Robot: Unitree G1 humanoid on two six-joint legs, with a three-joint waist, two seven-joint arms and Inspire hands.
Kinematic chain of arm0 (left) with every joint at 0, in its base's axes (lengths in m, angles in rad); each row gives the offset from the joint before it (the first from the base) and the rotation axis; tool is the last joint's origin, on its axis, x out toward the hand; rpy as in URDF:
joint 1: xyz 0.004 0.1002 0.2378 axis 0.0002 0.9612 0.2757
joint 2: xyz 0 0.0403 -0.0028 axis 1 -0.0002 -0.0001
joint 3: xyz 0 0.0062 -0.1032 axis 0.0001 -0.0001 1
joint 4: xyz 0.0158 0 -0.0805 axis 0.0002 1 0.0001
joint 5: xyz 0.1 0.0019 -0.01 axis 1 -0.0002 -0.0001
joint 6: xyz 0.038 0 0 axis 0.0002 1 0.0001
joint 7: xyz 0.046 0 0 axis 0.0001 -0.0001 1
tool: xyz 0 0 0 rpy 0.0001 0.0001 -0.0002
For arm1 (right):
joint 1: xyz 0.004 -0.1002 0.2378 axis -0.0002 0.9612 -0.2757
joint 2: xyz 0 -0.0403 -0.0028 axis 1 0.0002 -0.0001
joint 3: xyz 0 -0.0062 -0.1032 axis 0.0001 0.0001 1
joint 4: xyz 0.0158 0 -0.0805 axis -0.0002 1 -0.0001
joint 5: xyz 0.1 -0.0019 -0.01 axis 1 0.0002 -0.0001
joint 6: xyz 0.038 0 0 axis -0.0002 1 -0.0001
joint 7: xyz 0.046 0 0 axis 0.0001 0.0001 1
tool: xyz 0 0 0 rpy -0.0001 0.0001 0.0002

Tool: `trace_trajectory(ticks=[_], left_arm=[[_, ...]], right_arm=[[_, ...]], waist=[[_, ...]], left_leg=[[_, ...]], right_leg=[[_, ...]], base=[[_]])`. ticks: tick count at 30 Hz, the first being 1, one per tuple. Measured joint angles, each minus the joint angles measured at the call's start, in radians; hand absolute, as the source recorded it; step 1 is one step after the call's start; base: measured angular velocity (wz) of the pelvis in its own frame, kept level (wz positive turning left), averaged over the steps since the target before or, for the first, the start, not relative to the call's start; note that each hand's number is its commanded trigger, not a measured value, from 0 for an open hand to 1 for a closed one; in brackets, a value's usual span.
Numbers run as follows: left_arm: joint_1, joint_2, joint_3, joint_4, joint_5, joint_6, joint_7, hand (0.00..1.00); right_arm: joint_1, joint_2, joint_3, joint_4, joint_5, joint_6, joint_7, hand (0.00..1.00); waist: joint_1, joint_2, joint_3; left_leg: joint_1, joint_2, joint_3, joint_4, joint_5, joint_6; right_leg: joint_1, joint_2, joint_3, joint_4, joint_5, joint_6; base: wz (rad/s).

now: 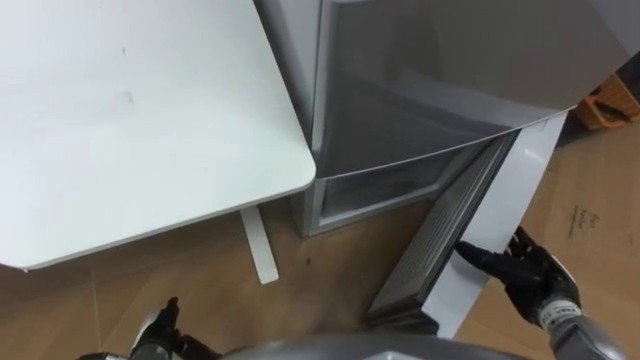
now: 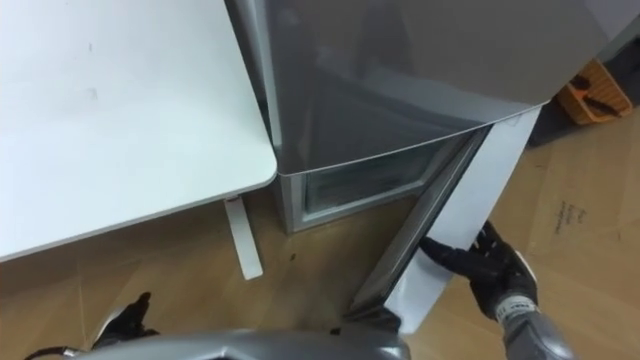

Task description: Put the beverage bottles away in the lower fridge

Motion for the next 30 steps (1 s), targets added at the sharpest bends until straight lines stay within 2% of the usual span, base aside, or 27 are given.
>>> trace_trajectory(ticks=[7, 9, 13, 14, 17, 19, 21, 22, 24, 26, 30], left_arm=[[-0.016, 0.002, -0.032, 0.004, 0.0, -0.023, 0.015, 0.0], [-0.017, 0.007, -0.05, 0.003, -0.003, -0.023, 0.014, 0.0], [-0.018, 0.006, -0.066, 0.006, -0.022, -0.026, 0.019, 0.0], [-0.024, 0.007, -0.067, 0.014, -0.034, -0.028, 0.023, 0.0], [-0.039, 0.007, -0.085, 0.02, -0.036, -0.029, 0.025, 0.0], [-0.055, 0.004, -0.1, 0.02, -0.039, -0.027, 0.024, 0.0], [-0.074, -0.012, -0.124, 0.02, -0.078, -0.025, 0.024, 0.0], [-0.074, -0.016, -0.125, 0.02, -0.083, -0.025, 0.026, 0.0], [-0.069, -0.017, -0.124, 0.021, -0.135, -0.025, 0.03, 0.0], [-0.07, -0.019, -0.124, 0.02, -0.144, -0.025, 0.037, 0.0], [-0.073, -0.024, -0.12, 0.02, -0.15, -0.025, 0.042, 0.0]], right_arm=[[0.0, 0.008, 0.036, -0.034, 0.027, -0.023, -0.034, 0.0], [-0.004, 0.021, 0.075, -0.034, 0.057, -0.053, -0.036, 0.0], [-0.031, 0.052, 0.154, -0.034, 0.164, -0.069, -0.035, 0.0], [-0.045, 0.063, 0.188, -0.034, 0.216, -0.069, -0.035, 0.0], [-0.088, 0.085, 0.268, -0.034, 0.298, -0.065, -0.015, 0.0], [-0.126, 0.1, 0.314, -0.034, 0.342, -0.052, 0.009, 0.0], [-0.173, 0.124, 0.371, -0.034, 0.417, -0.041, 0.025, 0.0], [-0.169, 0.133, 0.37, -0.03, 0.433, -0.045, 0.023, 0.0], [-0.169, 0.13, 0.394, -0.023, 0.445, -0.035, 0.031, 0.0], [-0.178, 0.132, 0.411, -0.023, 0.443, -0.028, 0.04, 0.0], [-0.187, 0.115, 0.43, -0.014, 0.427, -0.022, 0.051, 0.0]], waist=[[0.011, 0.003, 0.0017], [0.019, 0.003, 0.0017], [0.031, 0.007, 0.0042], [0.034, 0.009, 0.0058], [0.035, 0.011, 0.004], [0.049, 0.014, 0.0025], [0.054, 0.03, 0.0106], [0.057, 0.032, 0.0115], [0.072, 0.034, 0.013], [0.083, 0.034, 0.0131], [0.084, 0.034, 0.0136]], left_leg=[[-0.037, 0.0, 0.0, 0.007, 0.002, 0.003], [-0.048, 0.002, -0.001, 0.008, 0.003, 0.002], [-0.052, 0.002, -0.007, 0.006, 0.004, 0.001], [-0.057, 0.002, -0.012, 0.007, 0.004, 0.001], [-0.102, -0.003, -0.036, 0.021, 0.007, 0.006], [-0.124, -0.007, -0.039, 0.025, 0.015, 0.009], [-0.144, -0.017, -0.06, 0.024, 0.026, 0.017], [-0.144, -0.018, -0.061, 0.021, 0.028, 0.017], [-0.147, -0.019, -0.059, 0.021, 0.028, 0.017], [-0.153, -0.019, -0.064, 0.022, 0.028, 0.018], [-0.154, -0.019, -0.073, 0.019, 0.031, 0.016]], right_leg=[[-0.035, 0.0, -0.001, 0.002, 0.012, -0.001], [-0.044, 0.002, -0.001, 0.002, 0.015, -0.003], [-0.045, 0.003, -0.004, 0.001, 0.015, -0.003], [-0.047, 0.002, -0.011, 0.0, 0.015, -0.003], [-0.076, -0.01, -0.048, 0.002, 0.015, -0.003], [-0.097, -0.014, -0.055, 0.001, 0.02, -0.002], [-0.109, -0.025, -0.072, 0.0, 0.022, 0.0], [-0.111, -0.026, -0.072, 0.0, 0.022, 0.001], [-0.113, -0.026, -0.071, 0.0, 0.022, 0.001], [-0.116, -0.026, -0.073, -0.001, 0.022, 0.001], [-0.114, -0.027, -0.084, -0.002, 0.022, 0.001]], base=[[-0.04], [0.0], [0.03], [0.15], [0.24], [0.14], [0.26], [0.15], [-0.02], [0.02], [0.05]])
